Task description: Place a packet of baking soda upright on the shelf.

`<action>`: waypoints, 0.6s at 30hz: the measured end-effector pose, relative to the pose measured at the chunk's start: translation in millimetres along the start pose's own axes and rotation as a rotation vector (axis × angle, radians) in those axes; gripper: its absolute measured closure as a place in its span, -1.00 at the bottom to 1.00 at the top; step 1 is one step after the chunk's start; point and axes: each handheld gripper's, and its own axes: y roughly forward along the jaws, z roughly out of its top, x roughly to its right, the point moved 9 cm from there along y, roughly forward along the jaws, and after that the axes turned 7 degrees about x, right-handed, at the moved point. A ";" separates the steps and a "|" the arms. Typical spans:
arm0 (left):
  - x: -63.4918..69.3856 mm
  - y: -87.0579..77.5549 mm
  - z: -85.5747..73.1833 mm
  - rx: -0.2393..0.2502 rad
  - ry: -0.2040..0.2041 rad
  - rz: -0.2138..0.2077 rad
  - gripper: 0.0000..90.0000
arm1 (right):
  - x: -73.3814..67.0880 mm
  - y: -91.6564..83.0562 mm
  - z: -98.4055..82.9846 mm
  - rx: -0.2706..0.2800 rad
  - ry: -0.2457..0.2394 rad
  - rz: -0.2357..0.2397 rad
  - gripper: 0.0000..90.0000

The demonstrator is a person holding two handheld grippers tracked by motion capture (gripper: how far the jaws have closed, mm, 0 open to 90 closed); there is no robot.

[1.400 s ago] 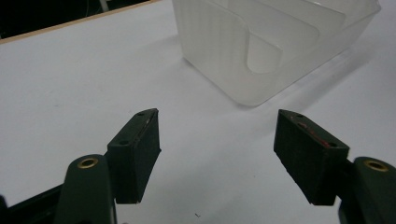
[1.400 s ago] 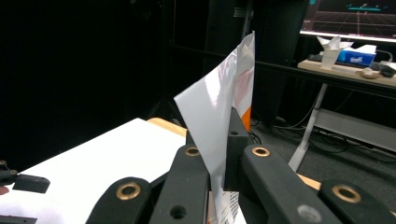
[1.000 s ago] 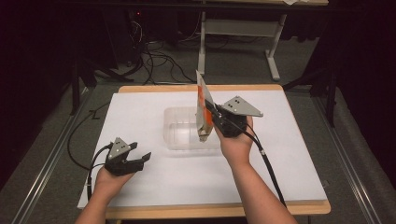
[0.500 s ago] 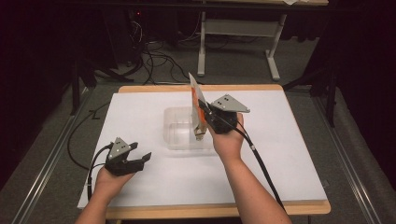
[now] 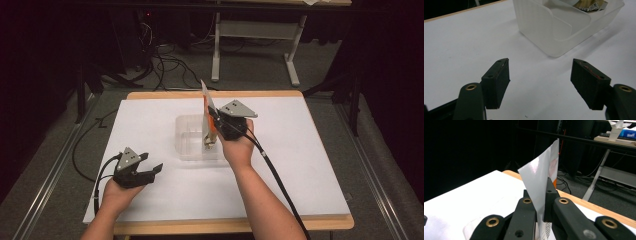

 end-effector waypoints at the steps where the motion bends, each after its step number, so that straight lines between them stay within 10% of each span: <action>1: 0.2 0.1 -0.1 -0.001 -0.001 0.000 -0.29 | -0.3 1.1 -1.9 -0.002 0.001 0.002 1.00; 18: 0.6 1.1 -0.2 -0.001 -0.004 0.001 -0.29 | -1.9 2.8 -20.9 -0.019 0.008 0.010 1.00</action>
